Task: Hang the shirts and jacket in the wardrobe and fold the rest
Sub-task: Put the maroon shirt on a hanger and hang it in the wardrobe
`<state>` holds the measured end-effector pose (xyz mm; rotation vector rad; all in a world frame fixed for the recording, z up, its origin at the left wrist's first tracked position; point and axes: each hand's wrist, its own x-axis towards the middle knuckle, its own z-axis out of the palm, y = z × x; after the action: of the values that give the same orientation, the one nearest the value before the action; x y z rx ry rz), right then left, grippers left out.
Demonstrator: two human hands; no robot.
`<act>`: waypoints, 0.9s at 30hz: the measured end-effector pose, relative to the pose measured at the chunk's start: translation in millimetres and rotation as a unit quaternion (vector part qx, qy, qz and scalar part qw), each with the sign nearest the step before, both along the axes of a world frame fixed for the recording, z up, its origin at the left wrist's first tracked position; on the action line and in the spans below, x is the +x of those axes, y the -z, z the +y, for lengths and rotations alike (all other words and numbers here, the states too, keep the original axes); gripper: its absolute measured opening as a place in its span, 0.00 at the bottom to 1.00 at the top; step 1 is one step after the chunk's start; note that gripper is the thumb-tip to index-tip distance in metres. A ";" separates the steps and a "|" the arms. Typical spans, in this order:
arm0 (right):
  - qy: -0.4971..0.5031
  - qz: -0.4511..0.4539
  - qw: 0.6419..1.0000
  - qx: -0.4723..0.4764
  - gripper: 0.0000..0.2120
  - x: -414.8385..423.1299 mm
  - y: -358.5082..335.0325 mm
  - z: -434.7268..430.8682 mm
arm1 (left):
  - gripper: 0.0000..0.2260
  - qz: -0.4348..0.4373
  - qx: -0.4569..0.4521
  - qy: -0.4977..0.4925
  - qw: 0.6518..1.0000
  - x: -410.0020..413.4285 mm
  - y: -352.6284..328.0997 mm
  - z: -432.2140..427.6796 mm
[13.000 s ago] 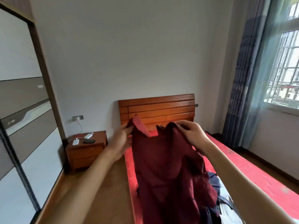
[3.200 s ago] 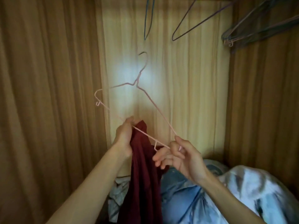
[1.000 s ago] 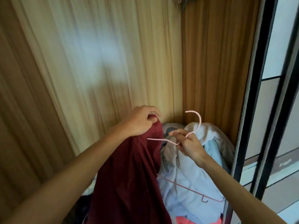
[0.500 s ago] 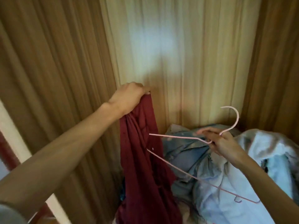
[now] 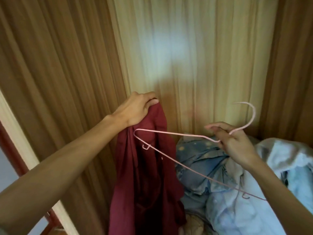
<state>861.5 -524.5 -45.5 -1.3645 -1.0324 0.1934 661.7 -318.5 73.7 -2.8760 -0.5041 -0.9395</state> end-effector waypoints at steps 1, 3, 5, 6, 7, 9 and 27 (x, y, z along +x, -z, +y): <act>-0.003 -0.007 1.000 0.000 0.12 -4.5 0.5 8.8 | 0.10 -0.003 -0.004 0.015 1.000 5.5 0.2 -5.5; -0.001 -0.022 1.000 0.003 0.11 -12.8 1.7 26.6 | 0.10 -0.010 -0.013 0.041 0.999 14.6 0.9 -17.4; 0.024 -0.058 0.998 0.014 0.10 -20.9 3.2 45.4 | 0.09 -0.020 -0.026 0.067 0.997 23.1 3.1 -28.2; 0.037 -0.072 0.996 0.021 0.10 -25.4 3.8 54.6 | 0.09 -0.024 -0.033 0.077 0.996 27.3 5.1 -33.0; 0.047 -0.079 0.995 0.030 0.10 -29.9 3.7 63.0 | 0.09 -0.030 -0.041 0.085 0.995 31.5 7.7 -38.3; 0.047 -0.065 0.996 0.050 0.14 -40.8 1.7 76.7 | 0.10 -0.049 -0.060 0.093 0.993 37.8 13.3 -48.3; 0.093 -0.048 0.992 0.064 0.19 -27.3 28.0 64.7 | 0.09 0.008 -0.053 0.021 0.998 30.6 23.0 -23.7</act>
<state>834.2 -459.8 -73.5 -1.3543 -0.9729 -0.0757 692.3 -342.2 50.6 -2.9965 -0.5089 -0.9204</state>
